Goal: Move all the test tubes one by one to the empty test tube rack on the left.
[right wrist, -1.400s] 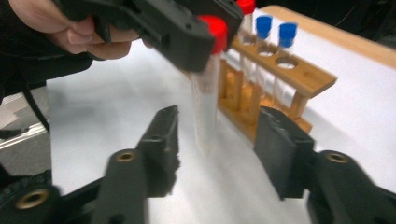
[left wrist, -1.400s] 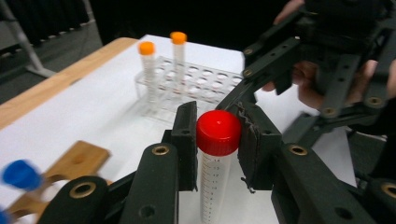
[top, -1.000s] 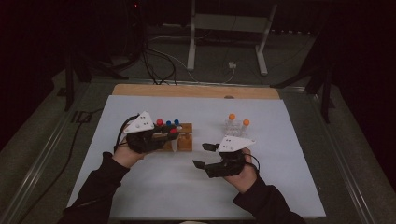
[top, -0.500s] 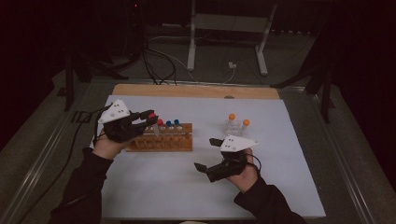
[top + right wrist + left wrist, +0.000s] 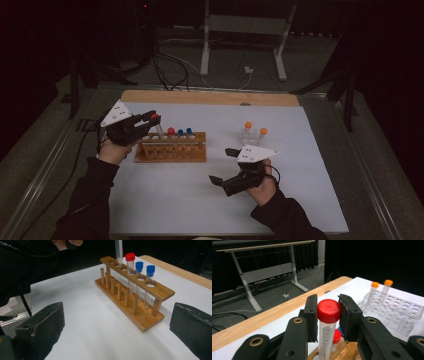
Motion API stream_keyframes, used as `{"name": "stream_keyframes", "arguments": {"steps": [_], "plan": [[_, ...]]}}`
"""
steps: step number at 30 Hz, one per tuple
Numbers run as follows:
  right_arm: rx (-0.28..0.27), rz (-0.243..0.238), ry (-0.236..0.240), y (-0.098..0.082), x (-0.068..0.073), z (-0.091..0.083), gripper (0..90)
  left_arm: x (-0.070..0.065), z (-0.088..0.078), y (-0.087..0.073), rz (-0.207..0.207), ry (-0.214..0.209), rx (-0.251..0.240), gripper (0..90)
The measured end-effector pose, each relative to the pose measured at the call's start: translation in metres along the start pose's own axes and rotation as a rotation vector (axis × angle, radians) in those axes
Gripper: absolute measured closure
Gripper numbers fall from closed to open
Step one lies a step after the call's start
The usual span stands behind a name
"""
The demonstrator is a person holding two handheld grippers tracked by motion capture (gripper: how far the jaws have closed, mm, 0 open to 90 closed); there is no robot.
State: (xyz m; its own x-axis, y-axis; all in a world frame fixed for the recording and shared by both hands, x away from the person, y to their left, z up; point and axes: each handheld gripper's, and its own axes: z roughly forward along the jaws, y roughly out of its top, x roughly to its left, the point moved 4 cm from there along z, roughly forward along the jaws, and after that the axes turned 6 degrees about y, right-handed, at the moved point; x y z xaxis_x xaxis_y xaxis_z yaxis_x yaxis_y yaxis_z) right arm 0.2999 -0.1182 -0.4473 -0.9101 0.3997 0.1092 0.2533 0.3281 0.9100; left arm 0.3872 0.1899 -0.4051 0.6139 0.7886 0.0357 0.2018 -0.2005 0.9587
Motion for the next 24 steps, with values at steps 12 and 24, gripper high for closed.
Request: {"name": "stream_keyframes", "arguments": {"steps": [12, 24], "plan": [[0.001, 0.012, 0.005, -0.002, -0.002, 0.001, 0.0, 0.002, 0.024, -0.024, -0.016, 0.008, 0.066, 71.2], [-0.004, 0.016, 0.014, -0.002, -0.003, 0.0, 0.0, -0.003, 0.039, -0.047, -0.009, 0.009, 0.134, 71.1]]}}
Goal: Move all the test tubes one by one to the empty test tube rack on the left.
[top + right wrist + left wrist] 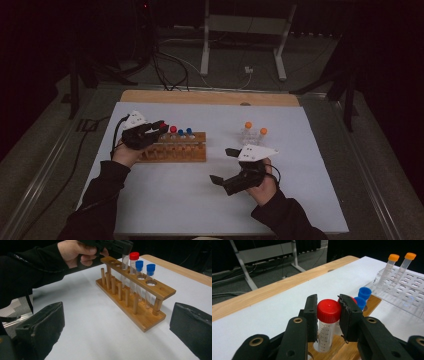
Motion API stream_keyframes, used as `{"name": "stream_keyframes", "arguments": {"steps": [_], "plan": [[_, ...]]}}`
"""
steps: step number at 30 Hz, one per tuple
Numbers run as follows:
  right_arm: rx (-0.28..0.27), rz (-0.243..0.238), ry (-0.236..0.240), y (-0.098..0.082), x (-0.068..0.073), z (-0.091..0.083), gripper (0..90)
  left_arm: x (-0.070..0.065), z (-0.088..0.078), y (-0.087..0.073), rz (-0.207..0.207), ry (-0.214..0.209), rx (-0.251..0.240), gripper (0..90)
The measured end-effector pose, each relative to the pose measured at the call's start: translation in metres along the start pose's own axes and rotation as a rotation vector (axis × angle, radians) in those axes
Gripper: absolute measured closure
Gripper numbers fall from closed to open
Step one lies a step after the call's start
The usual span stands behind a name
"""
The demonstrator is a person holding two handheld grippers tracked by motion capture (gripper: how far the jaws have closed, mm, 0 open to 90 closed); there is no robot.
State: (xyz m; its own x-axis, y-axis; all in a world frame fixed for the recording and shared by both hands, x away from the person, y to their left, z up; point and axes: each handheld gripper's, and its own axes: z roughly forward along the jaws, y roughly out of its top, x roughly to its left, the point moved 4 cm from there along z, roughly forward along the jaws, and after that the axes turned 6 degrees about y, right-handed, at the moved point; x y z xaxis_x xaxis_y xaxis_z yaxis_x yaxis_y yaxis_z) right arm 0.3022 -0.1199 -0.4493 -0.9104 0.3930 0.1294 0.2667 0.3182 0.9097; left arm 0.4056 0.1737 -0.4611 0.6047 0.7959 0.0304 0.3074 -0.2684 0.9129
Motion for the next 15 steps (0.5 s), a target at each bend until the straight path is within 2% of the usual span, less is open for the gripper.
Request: {"name": "stream_keyframes", "arguments": {"steps": [3, 15], "plan": [[0.002, 0.001, 0.002, 0.0, 0.0005, 0.0001, 0.0, -0.0004, 0.0024, -0.0038, 0.001, 0.0, 0.012, 71.2], [0.001, 0.001, -0.001, 0.0004, 0.0002, -0.0014, 0.0, 0.0022, -0.0022, -0.0071, -0.01, -0.001, 0.006, 71.0]]}}
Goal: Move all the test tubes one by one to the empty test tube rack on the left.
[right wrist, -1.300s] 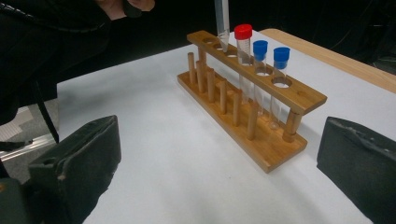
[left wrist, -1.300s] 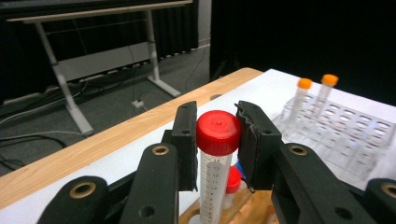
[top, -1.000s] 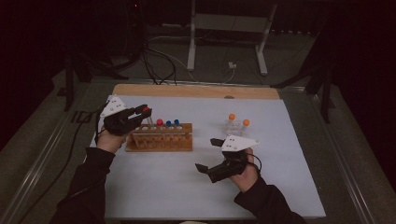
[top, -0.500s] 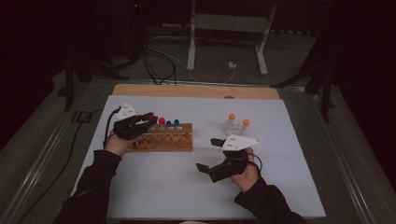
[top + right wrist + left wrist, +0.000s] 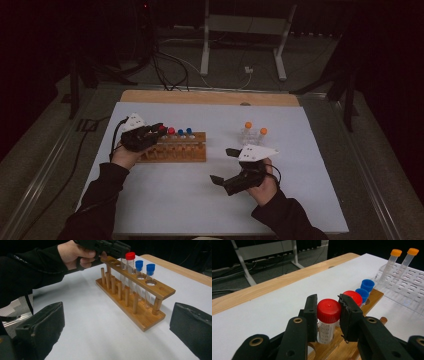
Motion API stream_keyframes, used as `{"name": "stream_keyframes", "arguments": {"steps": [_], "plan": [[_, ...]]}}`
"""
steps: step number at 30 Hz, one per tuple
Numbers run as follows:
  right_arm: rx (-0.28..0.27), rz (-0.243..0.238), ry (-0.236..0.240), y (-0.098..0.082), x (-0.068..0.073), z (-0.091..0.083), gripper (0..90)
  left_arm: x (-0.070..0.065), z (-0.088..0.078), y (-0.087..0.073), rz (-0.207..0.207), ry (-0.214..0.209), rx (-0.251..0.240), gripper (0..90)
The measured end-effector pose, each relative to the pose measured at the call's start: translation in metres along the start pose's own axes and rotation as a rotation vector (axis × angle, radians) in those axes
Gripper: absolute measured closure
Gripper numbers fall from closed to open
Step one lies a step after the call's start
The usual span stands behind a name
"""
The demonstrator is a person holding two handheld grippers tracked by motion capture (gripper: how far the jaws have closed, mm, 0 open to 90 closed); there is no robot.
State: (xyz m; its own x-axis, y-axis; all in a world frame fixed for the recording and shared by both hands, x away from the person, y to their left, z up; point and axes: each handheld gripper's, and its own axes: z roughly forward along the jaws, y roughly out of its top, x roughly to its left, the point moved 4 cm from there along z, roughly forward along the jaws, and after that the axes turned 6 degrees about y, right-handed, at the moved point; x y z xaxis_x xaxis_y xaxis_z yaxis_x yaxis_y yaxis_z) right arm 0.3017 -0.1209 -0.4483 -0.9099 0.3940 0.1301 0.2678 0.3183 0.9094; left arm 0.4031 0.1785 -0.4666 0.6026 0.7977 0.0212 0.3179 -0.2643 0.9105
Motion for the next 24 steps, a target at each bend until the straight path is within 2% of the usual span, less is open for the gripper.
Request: {"name": "stream_keyframes", "arguments": {"steps": [9, 11, 13, 14, 18, 22, 24], "plan": [[-0.002, -0.003, -0.004, 0.0, -0.001, -0.001, 0.0, 0.002, -0.002, -0.002, -0.002, -0.008, 0.008, 70.4], [-0.003, -0.003, -0.005, 0.001, -0.001, -0.001, 0.0, 0.001, -0.002, -0.003, 0.009, -0.022, 0.029, 69.0], [-0.009, -0.002, -0.01, 0.001, -0.001, -0.002, 0.0, 0.0, -0.002, -0.005, 0.019, -0.04, 0.037, 62.4], [-0.013, -0.004, -0.009, 0.002, -0.001, -0.003, 0.0, -0.001, -0.003, -0.005, 0.017, -0.066, 0.039, 59.0], [-0.024, -0.025, -0.022, 0.002, -0.004, -0.005, 0.0, -0.004, -0.013, -0.001, 0.028, -0.07, 0.028, 37.7], [-0.035, -0.053, -0.033, 0.005, -0.007, -0.008, 0.0, -0.007, -0.021, 0.002, 0.01, -0.085, 0.017, 20.8], [-0.045, -0.07, -0.049, 0.007, -0.01, -0.012, 0.0, -0.011, -0.025, 0.002, -0.002, -0.116, 0.006, 16.5]]}}
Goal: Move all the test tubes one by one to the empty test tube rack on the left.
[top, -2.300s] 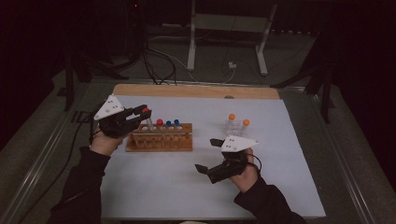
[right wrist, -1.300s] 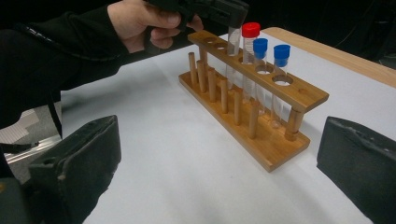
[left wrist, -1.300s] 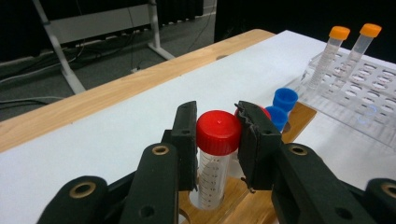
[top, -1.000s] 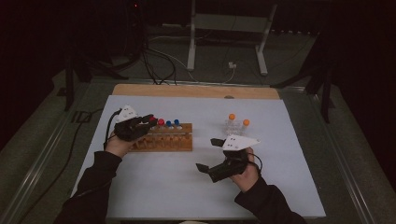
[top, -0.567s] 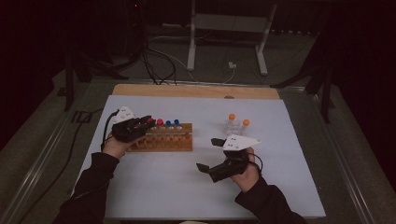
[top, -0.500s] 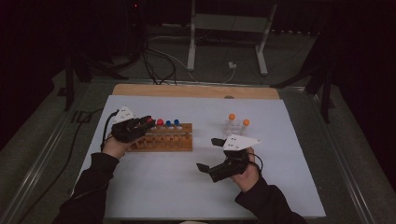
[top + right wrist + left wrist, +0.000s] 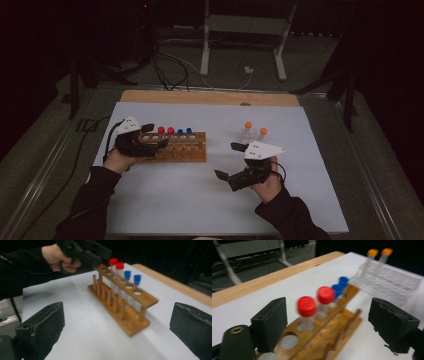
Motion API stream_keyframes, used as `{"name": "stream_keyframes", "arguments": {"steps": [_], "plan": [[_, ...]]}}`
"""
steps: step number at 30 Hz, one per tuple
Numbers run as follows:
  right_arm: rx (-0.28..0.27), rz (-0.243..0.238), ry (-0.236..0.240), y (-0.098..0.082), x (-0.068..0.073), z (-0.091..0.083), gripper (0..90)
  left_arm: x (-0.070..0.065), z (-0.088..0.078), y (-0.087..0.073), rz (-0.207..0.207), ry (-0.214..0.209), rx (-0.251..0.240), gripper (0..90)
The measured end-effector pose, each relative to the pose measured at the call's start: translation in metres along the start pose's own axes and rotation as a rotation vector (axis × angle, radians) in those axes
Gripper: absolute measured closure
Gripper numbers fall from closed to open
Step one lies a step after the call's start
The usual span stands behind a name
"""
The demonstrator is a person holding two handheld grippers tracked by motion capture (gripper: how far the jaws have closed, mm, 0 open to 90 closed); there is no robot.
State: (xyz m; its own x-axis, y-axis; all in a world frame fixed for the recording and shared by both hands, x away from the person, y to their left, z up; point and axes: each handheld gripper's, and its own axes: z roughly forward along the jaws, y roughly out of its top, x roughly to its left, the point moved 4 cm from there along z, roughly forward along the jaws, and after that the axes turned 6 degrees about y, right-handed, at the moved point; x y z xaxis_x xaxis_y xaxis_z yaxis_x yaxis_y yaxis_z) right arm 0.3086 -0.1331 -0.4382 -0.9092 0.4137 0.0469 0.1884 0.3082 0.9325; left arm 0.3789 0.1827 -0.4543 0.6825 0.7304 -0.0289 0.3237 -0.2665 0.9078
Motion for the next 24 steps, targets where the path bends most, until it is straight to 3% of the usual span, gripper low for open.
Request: {"name": "stream_keyframes", "arguments": {"steps": [6, 13, 16, 21, 24], "plan": [[-0.027, -0.012, -0.047, 0.006, -0.016, -0.016, 0.0, -0.017, -0.009, -0.002, 0.002, -0.078, -0.025, 5.9], [-0.018, 0.04, -0.148, 0.004, -0.044, -0.037, 0.0, -0.035, -0.019, -0.003, 0.036, -0.166, -0.067, 1.2], [-0.012, 0.079, -0.184, 0.0, -0.058, -0.046, 0.0, -0.04, -0.021, -0.004, 0.04, -0.182, -0.066, 1.0], [-0.009, 0.144, -0.289, -0.011, -0.079, -0.057, 0.0, -0.043, -0.022, -0.007, 0.054, -0.185, -0.065, 0.9], [0.014, 0.154, -0.324, -0.018, -0.089, -0.06, 0.0, -0.044, -0.024, -0.007, 0.059, -0.187, -0.072, 0.9]]}}
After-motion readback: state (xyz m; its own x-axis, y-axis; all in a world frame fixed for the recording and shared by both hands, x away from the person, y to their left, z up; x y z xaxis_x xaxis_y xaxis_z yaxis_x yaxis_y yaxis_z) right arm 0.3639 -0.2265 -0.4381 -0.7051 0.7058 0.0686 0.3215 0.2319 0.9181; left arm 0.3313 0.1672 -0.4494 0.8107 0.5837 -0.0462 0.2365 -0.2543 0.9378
